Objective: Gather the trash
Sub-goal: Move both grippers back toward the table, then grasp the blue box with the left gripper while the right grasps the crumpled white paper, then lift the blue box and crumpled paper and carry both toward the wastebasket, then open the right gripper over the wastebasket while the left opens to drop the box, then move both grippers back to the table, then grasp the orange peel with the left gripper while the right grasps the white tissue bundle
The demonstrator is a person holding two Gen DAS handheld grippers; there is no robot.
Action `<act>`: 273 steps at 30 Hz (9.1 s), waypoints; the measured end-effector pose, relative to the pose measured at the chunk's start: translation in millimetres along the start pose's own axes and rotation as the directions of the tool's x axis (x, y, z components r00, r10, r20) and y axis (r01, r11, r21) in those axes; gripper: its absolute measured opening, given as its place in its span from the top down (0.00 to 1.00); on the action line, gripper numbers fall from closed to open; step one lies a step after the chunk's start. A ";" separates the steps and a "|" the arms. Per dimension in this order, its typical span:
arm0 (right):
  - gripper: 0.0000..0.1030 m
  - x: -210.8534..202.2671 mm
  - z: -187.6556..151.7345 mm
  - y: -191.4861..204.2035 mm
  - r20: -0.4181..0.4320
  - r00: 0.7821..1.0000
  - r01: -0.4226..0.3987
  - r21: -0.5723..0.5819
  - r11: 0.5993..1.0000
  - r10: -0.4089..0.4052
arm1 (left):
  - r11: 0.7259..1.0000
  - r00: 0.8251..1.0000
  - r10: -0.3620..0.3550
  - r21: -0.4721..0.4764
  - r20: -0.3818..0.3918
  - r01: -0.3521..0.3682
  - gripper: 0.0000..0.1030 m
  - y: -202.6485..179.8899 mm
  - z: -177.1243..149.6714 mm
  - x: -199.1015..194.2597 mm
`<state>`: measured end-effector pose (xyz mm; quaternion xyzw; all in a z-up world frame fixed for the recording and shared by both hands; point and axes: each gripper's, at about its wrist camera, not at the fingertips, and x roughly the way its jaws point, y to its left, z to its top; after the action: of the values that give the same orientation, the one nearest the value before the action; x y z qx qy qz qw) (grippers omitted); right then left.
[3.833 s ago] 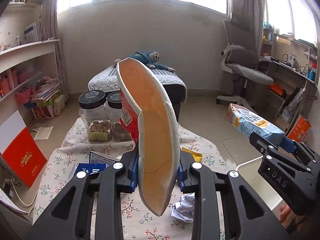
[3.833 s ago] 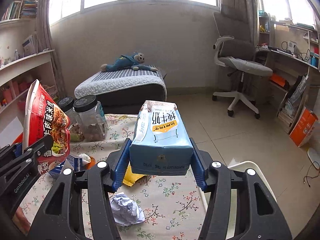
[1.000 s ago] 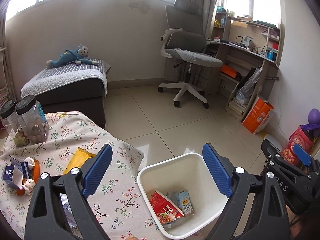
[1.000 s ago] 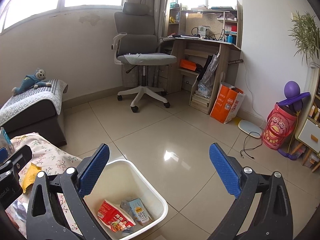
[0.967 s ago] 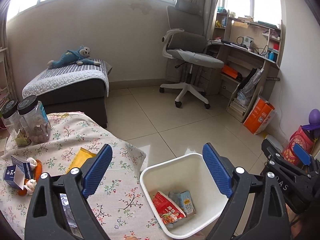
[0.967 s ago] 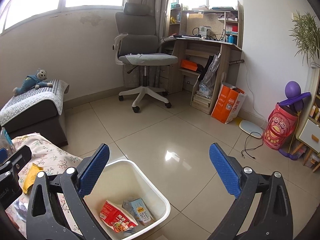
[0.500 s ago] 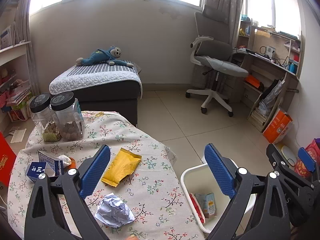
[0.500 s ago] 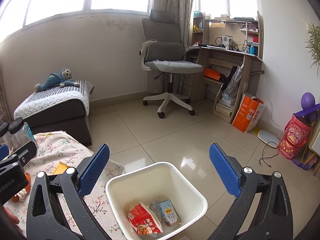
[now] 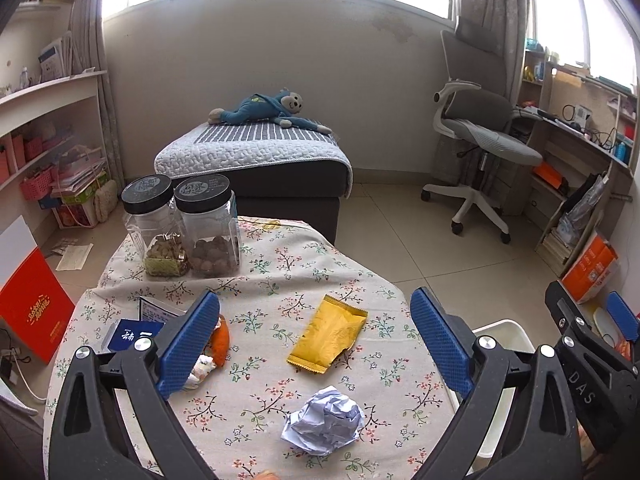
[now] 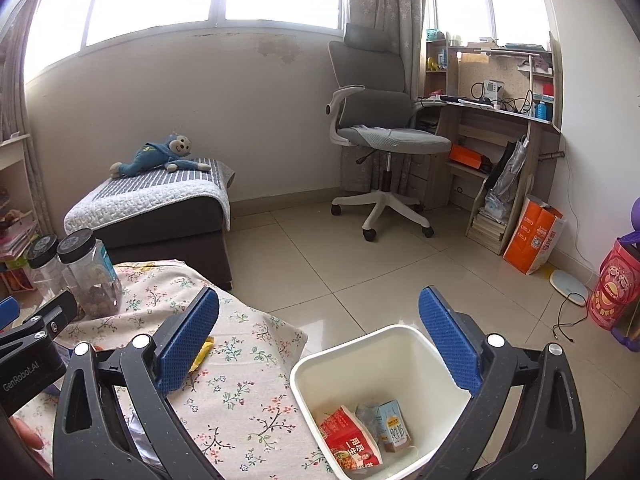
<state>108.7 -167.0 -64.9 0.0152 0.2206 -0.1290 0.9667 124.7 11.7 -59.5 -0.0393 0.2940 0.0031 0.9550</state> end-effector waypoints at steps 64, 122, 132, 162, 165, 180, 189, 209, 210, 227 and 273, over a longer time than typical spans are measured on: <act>0.09 83.9 -109.8 152.4 -0.676 0.708 -0.510 -0.286 0.811 0.207 | 0.925 0.954 -0.002 -0.364 -0.300 -0.113 0.41 214.9 -28.8 48.7; 0.85 22.3 -0.3 106.5 -0.173 0.907 -0.403 -0.086 0.911 0.385 | 0.995 0.995 0.095 -0.004 0.017 -0.095 0.41 73.7 -6.3 8.5; 0.85 24.7 5.6 72.6 -0.159 0.925 -0.360 -0.072 0.930 0.346 | 0.998 0.998 0.059 0.018 0.020 -0.059 0.41 45.3 -4.5 10.4; 0.84 43.2 8.3 -79.7 -0.162 0.977 -0.132 0.030 0.991 0.135 | 0.984 0.995 -0.099 0.151 0.018 0.095 0.41 -92.2 -15.0 10.7; 0.70 44.3 7.7 -100.1 -0.157 0.982 -0.096 0.058 0.994 0.104 | 0.979 0.993 -0.120 0.169 0.009 0.116 0.41 -111.0 -18.7 12.5; 0.14 26.3 -2.0 -207.4 -0.092 0.983 0.173 0.188 0.967 -0.158 | 0.924 0.960 -0.271 0.263 -0.067 0.279 0.41 -204.7 -40.5 22.9; 0.07 24.3 -12.3 -256.0 -0.128 0.964 0.260 0.258 0.931 -0.233 | 0.876 0.937 -0.328 0.334 -0.118 0.348 0.40 -249.4 -58.7 28.6; 0.07 6.9 -6.9 -194.8 -0.051 0.965 0.261 0.062 0.963 -0.258 | 0.929 0.965 -0.255 0.261 -0.058 0.262 0.17 -213.7 -38.7 13.6; 0.07 6.3 -6.3 -189.3 -0.047 0.966 0.258 0.054 0.965 -0.256 | 0.934 0.969 -0.242 0.258 -0.047 0.246 0.16 -208.6 -37.2 11.7; 0.07 7.3 7.4 -83.4 -0.027 0.994 0.107 -0.038 0.993 -0.108 | 0.988 0.996 -0.089 0.129 0.004 0.088 0.14 -104.6 -10.7 3.4; 0.07 88.0 -37.4 128.4 -0.334 0.935 -0.172 -0.138 0.975 0.117 | 0.963 0.885 0.120 0.269 -0.449 0.006 0.80 114.1 -87.5 156.0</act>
<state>202.3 -61.0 -140.1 -0.0279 0.3843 -0.0344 0.9221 201.3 115.9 -227.6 0.0967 0.5112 -0.0171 0.8538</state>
